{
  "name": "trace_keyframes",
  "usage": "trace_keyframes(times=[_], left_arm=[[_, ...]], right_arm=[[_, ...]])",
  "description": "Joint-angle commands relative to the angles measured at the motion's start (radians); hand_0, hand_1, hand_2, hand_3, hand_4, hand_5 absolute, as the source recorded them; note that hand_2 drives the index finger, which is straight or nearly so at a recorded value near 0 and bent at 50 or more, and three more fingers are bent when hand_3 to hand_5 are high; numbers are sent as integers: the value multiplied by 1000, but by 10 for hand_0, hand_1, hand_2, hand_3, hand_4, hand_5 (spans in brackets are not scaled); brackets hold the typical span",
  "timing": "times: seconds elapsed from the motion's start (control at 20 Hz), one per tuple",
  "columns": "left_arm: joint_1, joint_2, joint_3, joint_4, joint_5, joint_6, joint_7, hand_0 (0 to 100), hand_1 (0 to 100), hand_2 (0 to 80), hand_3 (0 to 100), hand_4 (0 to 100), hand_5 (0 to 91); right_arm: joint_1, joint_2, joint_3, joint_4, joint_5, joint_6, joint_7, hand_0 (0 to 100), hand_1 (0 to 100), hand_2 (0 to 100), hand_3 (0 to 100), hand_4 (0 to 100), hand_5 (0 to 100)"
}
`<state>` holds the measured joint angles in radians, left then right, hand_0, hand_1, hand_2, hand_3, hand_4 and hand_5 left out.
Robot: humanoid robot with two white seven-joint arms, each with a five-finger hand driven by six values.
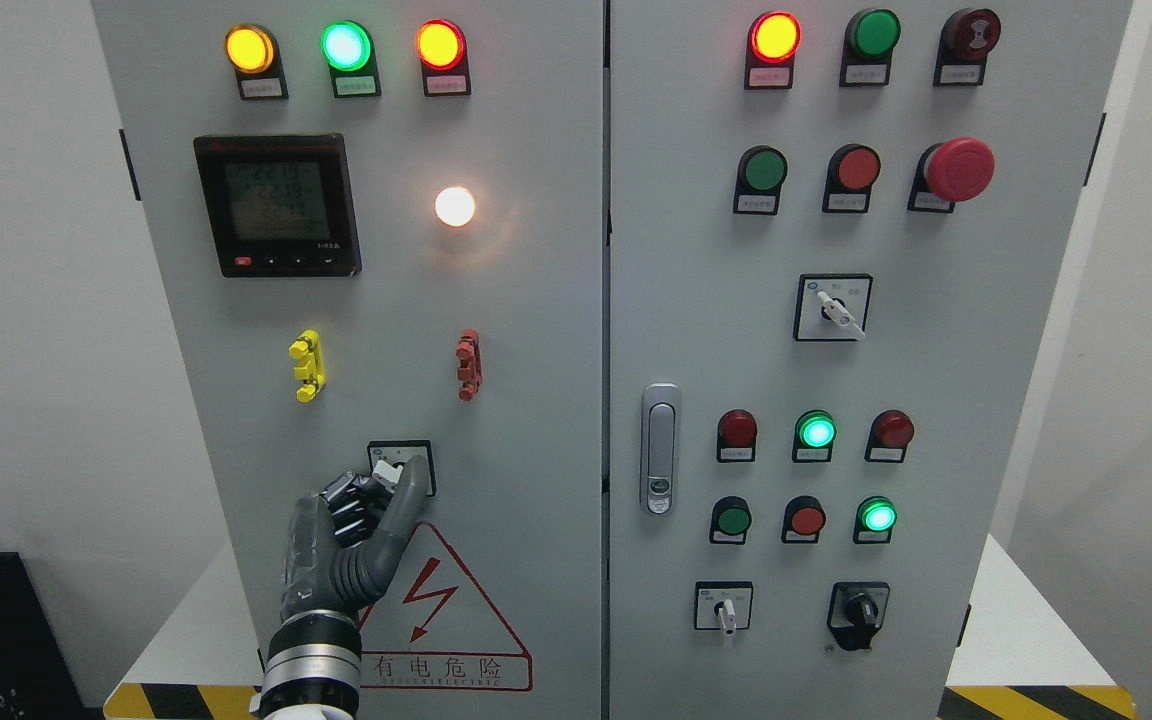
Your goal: Turn on light switch 1
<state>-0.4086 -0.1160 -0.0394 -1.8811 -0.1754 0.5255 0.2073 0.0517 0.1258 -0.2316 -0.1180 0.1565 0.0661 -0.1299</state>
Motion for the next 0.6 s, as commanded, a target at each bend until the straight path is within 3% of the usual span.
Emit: trace_keyframes(times=[0.0,0.25,0.55], left_arm=[[19,1,1,-6,-2,-5,1,21,440,618,953,942,871],[49,1,1,-10,-4,-25,1,22,443,619,953,943,871],[215,6,10,-29,-4,-230,0,23,435,609,953,944,872]], right_arm=[[0,0,0,0,0,0,-1,308,0,0,0,0,0],[0,0,0,0,0,0,-1,307,0,0,0,0,0],[0,0,0,0,0,0,-1,307,0,0,0,0,0]])
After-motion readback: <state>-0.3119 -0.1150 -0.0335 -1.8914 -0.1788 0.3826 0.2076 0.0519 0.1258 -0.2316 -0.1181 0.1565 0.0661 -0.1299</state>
